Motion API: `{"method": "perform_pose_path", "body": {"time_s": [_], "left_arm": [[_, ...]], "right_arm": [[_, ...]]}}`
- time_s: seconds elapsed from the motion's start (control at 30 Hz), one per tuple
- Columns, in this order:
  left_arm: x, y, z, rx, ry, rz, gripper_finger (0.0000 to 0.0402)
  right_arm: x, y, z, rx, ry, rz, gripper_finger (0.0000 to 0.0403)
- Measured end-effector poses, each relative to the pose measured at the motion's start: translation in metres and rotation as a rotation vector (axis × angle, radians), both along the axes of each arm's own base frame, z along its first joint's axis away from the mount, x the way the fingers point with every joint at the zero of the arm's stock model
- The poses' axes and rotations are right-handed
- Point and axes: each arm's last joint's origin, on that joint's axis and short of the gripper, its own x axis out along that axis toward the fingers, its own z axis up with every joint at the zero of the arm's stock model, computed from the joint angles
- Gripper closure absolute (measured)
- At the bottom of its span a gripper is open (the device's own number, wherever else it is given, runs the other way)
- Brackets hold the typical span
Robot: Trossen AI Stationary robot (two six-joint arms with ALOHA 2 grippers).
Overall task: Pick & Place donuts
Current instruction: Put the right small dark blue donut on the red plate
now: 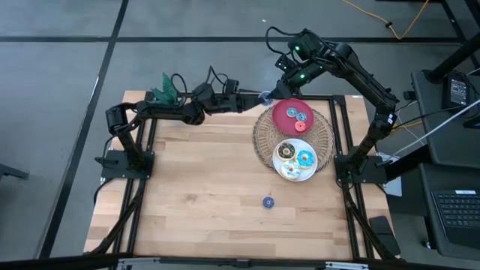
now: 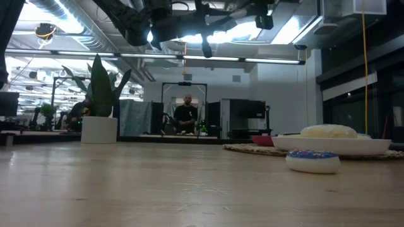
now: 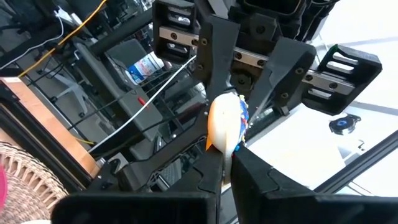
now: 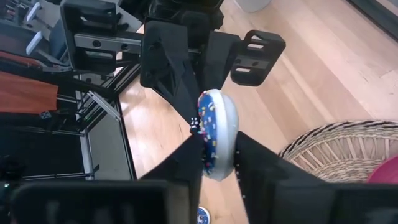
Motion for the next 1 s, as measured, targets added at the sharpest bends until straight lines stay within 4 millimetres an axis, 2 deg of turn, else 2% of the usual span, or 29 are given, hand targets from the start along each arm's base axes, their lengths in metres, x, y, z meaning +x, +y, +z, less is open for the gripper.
{"method": "perform_pose_path", "body": {"time_s": [0.13, 0.27, 0.43, 0.6, 0.8, 1.0], "left_arm": [[-0.003, 0.002, 0.003, 0.036, -0.004, -0.003, 0.0366], [-0.010, -0.001, 0.017, 0.088, -0.030, -0.004, 0.0327], [-0.021, -0.008, 0.031, 0.146, 0.009, -0.068, 0.0264], [-0.033, -0.013, 0.031, 0.151, 0.207, -0.118, 0.0220], [-0.058, -0.019, 0.031, 0.170, 0.477, 0.076, 0.0212], [-0.083, -0.035, 0.056, 0.280, 0.495, 0.228, 0.0222]], "right_arm": [[0.000, 0.000, 0.000, -0.002, -0.001, 0.001, 0.0363], [0.000, 0.000, 0.001, -0.008, -0.006, 0.003, 0.0391], [-0.001, 0.000, 0.000, -0.005, 0.001, 0.002, 0.0379], [-0.002, -0.001, -0.001, -0.009, 0.017, -0.009, 0.0365], [-0.007, 0.002, -0.001, 0.000, 0.056, -0.022, 0.0388], [-0.026, -0.011, -0.003, 0.023, 0.126, -0.106, 0.0379]]}}
